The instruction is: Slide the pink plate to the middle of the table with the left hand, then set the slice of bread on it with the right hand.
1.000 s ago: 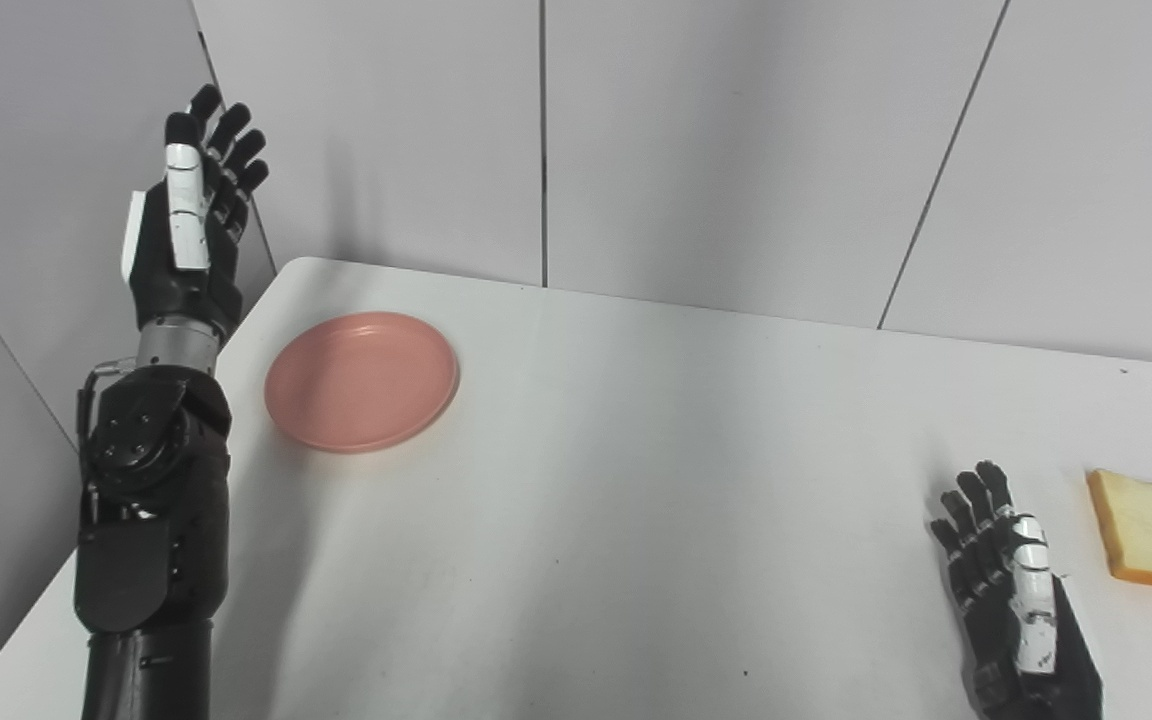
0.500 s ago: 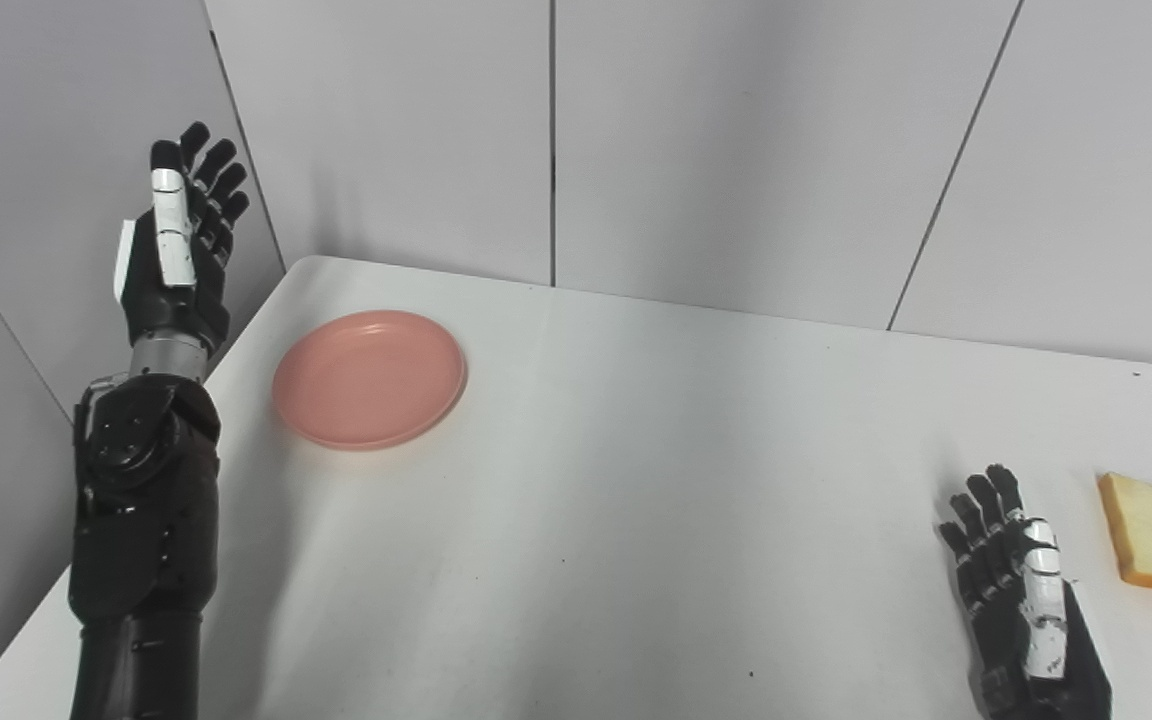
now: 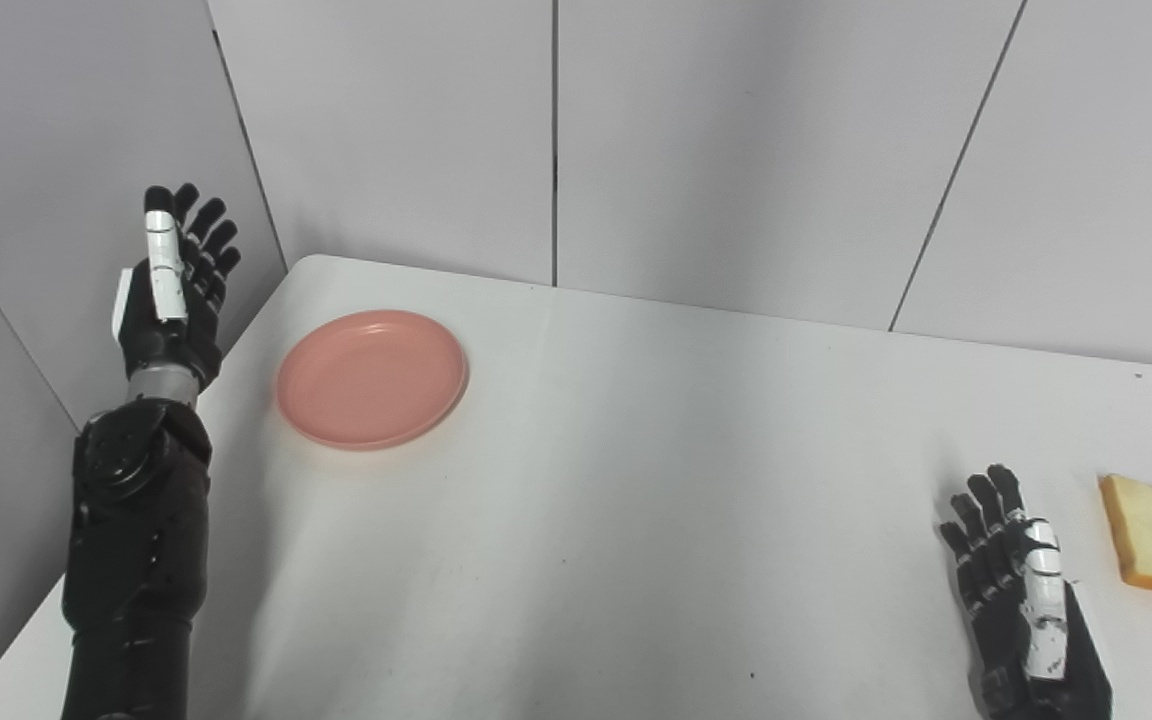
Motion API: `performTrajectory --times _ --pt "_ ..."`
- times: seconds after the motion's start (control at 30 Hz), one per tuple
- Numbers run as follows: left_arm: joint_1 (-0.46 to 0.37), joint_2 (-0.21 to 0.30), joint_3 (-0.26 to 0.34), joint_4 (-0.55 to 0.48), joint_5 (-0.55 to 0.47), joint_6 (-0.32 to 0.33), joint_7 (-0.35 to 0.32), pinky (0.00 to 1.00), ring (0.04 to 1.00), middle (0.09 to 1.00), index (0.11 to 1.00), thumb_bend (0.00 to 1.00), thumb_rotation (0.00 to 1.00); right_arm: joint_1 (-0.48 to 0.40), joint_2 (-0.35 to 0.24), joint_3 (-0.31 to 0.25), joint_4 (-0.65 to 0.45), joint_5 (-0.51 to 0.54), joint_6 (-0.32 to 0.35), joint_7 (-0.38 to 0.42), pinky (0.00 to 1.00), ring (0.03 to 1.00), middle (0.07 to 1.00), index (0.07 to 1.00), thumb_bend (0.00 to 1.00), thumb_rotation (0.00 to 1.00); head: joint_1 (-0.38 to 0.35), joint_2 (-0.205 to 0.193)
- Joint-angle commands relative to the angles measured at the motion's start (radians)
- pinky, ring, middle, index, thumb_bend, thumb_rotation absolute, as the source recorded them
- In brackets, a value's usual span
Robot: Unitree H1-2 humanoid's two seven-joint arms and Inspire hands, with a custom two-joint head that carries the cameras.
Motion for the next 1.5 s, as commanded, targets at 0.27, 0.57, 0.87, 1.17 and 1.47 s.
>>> performTrajectory --times 0.27,0.57,0.87,1.17,1.47 --pt "-0.035 0.013 0.013 0.06 -0.022 -0.06 -0.007 0.94 0.915 0.905 0.902 0.85 0.93 -0.014 0.002 -0.006 -0.048 0.01 -0.006 -0.008 1.0 1.0 1.0 1.0 0.51 1.0 0.001 0.005" --pt "-0.038 0.006 0.014 0.145 -0.036 -0.074 -0.003 0.96 0.934 0.923 0.918 0.85 0.91 -0.013 -0.003 -0.002 -0.05 0.008 -0.001 -0.012 1.0 1.0 1.0 1.0 0.5 1.0 0.002 0.009" --pt "-0.043 0.014 0.017 0.243 -0.054 -0.107 -0.034 0.97 0.948 0.931 0.92 0.9 0.91 -0.012 -0.006 -0.003 -0.048 0.014 -0.004 -0.008 1.0 1.0 1.0 1.0 0.51 1.0 0.002 0.016" --pt "-0.047 0.015 0.001 0.324 -0.043 -0.14 -0.048 0.94 0.928 0.914 0.909 0.93 0.92 -0.013 -0.007 -0.002 -0.047 0.019 -0.002 -0.005 1.0 1.0 1.0 1.0 0.51 1.0 0.0 0.016" --pt "-0.058 -0.009 -0.013 0.37 -0.05 -0.132 -0.048 0.92 0.91 0.899 0.899 0.89 0.92 -0.01 -0.004 -0.003 -0.056 0.013 0.001 -0.013 1.0 1.0 1.0 1.0 0.52 1.0 -0.001 0.019"
